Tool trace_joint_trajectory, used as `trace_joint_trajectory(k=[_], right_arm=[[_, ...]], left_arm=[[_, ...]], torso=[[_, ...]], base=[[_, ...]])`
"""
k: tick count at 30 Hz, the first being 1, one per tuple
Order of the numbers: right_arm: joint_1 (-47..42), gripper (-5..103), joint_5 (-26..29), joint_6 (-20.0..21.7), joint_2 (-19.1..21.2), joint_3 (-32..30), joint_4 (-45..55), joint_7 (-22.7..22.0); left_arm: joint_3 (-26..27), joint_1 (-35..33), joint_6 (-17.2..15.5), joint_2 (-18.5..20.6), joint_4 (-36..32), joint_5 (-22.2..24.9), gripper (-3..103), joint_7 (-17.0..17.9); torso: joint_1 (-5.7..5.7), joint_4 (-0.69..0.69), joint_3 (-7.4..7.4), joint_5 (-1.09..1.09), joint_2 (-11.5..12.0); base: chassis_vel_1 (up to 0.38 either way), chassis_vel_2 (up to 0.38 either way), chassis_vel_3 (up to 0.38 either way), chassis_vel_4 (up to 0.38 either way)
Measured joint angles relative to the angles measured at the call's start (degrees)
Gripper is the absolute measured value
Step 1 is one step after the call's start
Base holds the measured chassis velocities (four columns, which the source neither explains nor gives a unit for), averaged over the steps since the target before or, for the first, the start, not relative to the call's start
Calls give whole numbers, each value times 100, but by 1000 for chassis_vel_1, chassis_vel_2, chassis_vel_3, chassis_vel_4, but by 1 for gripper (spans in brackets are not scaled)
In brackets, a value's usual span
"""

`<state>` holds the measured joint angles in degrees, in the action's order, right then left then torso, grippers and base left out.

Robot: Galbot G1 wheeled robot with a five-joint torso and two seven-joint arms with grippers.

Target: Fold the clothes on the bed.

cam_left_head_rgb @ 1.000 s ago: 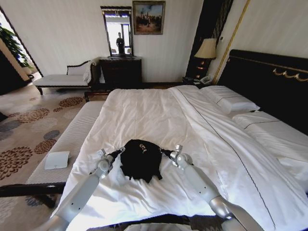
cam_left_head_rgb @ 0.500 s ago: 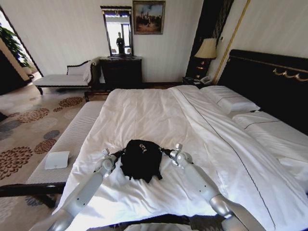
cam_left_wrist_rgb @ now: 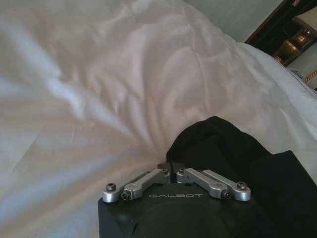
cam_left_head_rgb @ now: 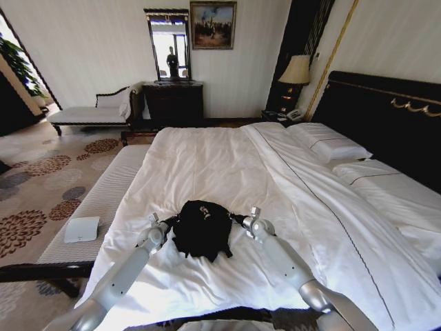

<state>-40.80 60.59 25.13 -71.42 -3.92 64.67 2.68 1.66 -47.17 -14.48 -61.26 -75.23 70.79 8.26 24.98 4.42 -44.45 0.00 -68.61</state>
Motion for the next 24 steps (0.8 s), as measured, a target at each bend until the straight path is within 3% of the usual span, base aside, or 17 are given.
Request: trace_joint_trajectory(k=[10,16,24], right_arm=[[-22,1,21,-20,19,-53,173,-59],[-299,1,105,-94,277,-85,1376,-400],[-238,1,507,-69,452,-239,2278,-748]], left_arm=[[167,64,37,19,-203,-41,0,81],[544,144,16,342,-1011,292,0,148],[880,-48,-27,727,-1964,571,0,321]], torso=[[0,0,-1,-1,0],[1,1,0,0,0],[0,0,0,0,0]], base=[[0,0,0,0],[0,0,0,0],[0,0,0,0]])
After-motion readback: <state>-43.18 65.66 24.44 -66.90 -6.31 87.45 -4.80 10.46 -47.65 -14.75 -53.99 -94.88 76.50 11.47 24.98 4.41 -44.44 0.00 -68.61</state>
